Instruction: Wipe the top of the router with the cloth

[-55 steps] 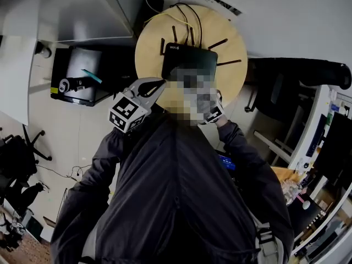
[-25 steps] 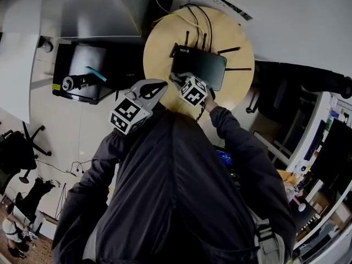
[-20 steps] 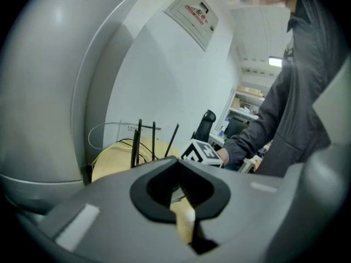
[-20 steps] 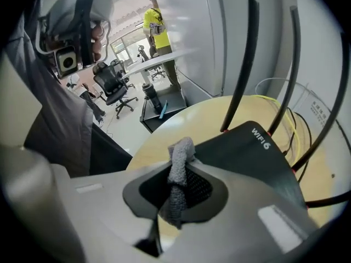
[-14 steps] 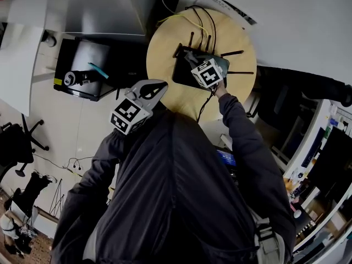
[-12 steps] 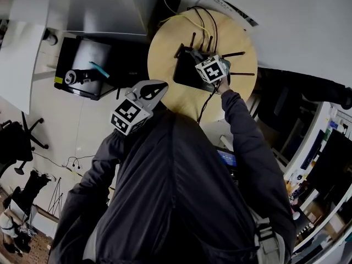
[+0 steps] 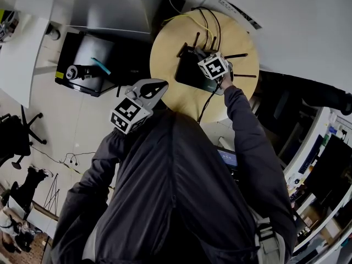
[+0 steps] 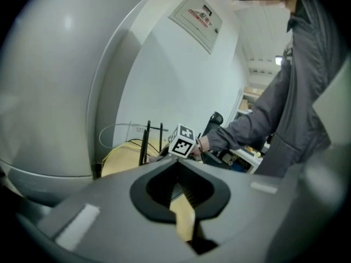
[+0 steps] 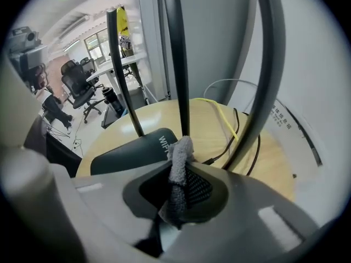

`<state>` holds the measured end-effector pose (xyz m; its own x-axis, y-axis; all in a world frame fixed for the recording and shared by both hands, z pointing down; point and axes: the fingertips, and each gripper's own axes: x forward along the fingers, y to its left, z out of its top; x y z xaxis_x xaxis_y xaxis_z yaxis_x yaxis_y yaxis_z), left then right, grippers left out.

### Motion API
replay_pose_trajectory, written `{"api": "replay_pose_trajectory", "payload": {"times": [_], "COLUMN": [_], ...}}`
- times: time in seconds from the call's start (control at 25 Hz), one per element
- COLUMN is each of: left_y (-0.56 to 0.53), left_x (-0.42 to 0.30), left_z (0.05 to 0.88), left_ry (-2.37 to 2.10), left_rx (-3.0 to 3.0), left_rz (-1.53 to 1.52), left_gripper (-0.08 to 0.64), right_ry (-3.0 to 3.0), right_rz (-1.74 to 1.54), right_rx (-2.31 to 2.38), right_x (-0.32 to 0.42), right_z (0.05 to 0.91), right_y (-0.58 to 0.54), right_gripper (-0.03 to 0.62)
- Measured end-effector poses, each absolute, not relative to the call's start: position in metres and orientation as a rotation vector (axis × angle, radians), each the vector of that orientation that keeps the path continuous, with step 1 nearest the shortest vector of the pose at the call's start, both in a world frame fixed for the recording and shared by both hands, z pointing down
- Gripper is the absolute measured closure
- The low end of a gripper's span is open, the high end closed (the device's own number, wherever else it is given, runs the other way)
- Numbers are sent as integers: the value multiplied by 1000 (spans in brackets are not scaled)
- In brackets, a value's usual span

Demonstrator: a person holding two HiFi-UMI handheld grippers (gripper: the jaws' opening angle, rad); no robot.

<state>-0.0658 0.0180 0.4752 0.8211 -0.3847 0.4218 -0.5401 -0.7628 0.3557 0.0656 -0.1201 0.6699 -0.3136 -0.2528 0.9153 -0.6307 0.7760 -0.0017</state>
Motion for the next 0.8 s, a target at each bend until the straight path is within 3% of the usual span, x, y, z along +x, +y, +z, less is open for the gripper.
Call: {"api": "replay_pose_trajectory", "payload": {"times": [0.8], "left_y": [17], "left_x": [-50], "left_z": [473], "left_ry": [-640], "left_rx": [2558], "left_rz": [452], "left_gripper": [569], "right_ry": [-1981], "right_rz": [517], "right_rx": [511], "right_x": [29], "right_z": [664], "right_y": [20], "right_gripper": [560]}}
